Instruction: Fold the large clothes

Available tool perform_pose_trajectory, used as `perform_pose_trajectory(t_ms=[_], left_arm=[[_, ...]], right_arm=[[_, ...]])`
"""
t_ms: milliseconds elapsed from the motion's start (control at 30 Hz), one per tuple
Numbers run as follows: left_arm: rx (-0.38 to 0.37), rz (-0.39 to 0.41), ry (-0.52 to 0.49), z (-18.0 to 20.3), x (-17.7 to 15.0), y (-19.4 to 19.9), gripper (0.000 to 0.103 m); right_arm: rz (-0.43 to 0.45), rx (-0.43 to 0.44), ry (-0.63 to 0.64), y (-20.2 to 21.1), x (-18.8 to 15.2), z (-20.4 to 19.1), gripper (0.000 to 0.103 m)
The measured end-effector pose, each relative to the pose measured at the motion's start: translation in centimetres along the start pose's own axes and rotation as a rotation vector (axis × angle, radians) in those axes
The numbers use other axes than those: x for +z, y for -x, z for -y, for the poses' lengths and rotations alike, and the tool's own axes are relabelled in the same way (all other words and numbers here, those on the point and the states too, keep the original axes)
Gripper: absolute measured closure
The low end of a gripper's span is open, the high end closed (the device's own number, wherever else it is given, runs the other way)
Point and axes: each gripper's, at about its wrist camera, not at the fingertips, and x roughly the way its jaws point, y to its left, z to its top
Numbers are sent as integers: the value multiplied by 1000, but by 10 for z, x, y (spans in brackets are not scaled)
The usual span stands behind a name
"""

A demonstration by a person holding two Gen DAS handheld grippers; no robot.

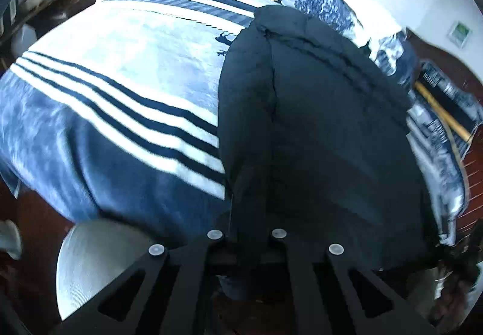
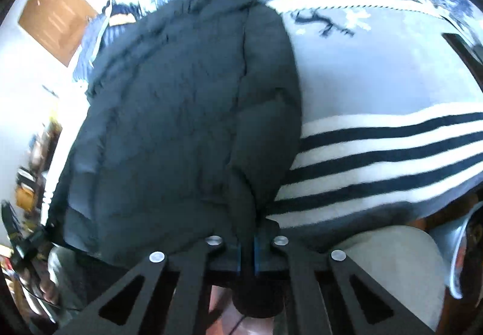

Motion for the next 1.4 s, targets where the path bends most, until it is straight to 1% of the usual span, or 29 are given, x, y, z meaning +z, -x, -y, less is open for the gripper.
perform_pose_trajectory(t_ms=[67,133,200,267,367,500,600,700,800,933,1000,1133,1233,1333,1367,1400], left_arm=[[-29,-14,6,1,-7,11,99],[-23,-18,-15,3,-14,19,99],[-1,-27,-32,6,-17,14,99],[10,-39,-27,9,-18,5,99],[12,-30,-13,10,-20,3,99],[49,-20,-54,13,-17,1,99],[52,-26,-51,11,-17,-1,98],[71,-30,-62,13,-18,-4,98],[97,-29,-80,17,-20,-6,97],[110,-10,-120,23,-23,-4,96],[117,-15,-124,23,-23,-7,96],[107,-30,-99,19,-22,-9,95],[94,-31,-102,19,-24,-8,95],[88,-33,-110,21,-25,-8,91],[84,-33,-110,21,-25,-8,84],[83,-33,-110,22,-24,-9,72]], right_arm=[[19,3,11,16,-1,4,100],[37,1,24,33,-2,6,100],[54,-6,41,42,0,4,101],[58,-13,50,40,3,1,101],[67,-8,40,31,5,-2,101],[76,-12,37,28,-2,-5,100],[75,3,13,25,-4,1,100],[87,23,-4,26,-4,5,100],[79,15,0,23,-5,4,100],[79,-1,10,21,-6,2,100],[80,-8,19,21,-7,1,100],[74,-17,29,19,-7,-2,100],[69,-13,18,18,-7,0,98],[75,-9,14,19,-8,0,98],[75,-15,7,18,-8,1,98],[70,-21,-1,17,-8,2,98]])
